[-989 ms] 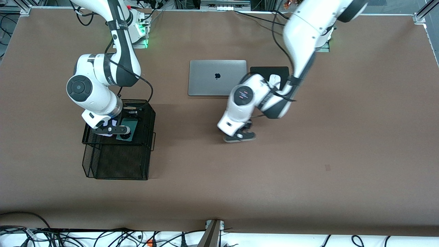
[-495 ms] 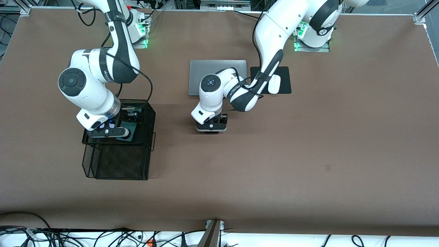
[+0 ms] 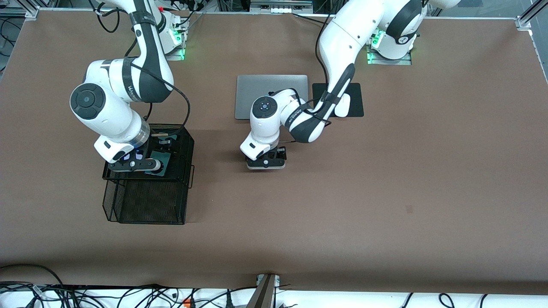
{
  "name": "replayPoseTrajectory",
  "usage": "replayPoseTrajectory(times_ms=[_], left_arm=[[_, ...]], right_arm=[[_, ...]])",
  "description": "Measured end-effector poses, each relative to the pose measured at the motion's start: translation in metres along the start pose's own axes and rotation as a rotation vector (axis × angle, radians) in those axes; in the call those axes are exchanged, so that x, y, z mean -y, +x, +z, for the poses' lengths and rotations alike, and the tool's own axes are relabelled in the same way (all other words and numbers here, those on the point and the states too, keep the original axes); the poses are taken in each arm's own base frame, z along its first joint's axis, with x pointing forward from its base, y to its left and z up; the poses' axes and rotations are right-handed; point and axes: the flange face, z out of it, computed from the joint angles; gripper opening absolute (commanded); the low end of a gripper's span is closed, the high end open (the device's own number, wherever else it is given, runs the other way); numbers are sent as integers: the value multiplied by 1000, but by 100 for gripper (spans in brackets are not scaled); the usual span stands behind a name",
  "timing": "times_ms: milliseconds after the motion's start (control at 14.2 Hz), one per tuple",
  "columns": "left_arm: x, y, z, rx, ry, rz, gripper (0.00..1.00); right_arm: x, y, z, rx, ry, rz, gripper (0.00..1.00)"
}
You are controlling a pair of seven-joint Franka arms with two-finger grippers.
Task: Place phones with both arms
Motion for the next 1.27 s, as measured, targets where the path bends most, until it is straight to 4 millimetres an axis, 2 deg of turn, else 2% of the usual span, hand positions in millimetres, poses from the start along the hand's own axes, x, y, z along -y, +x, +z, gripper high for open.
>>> replayPoseTrajectory(times_ms=[71,212,424,495,636,848,989,1131,1272], left_arm=[[13,17,-16,4,21,-25,100],[55,59,-58,36,85,-73,100],[143,121,-123,80,147,-87,100],[175,137,-143,90,155,-84,100],[239,160,-183,131,168,-57,100],[332,179,-253,201,166,4,100],[389,183,-297,221,148,33,100],[433,181,-332,228,122,45,100],[462,177,-361,227,94,50,100]], right_arm=[[2,2,-5,-9,2,-3,99],[9,6,-20,-13,7,-14,99],[29,9,-40,2,7,16,99],[41,9,-43,3,9,12,99],[84,1,-41,10,23,-1,99],[168,-25,-16,42,36,19,99],[217,-38,10,50,27,17,99],[251,-43,48,15,27,-9,99],[271,-45,95,-6,37,-8,99]])
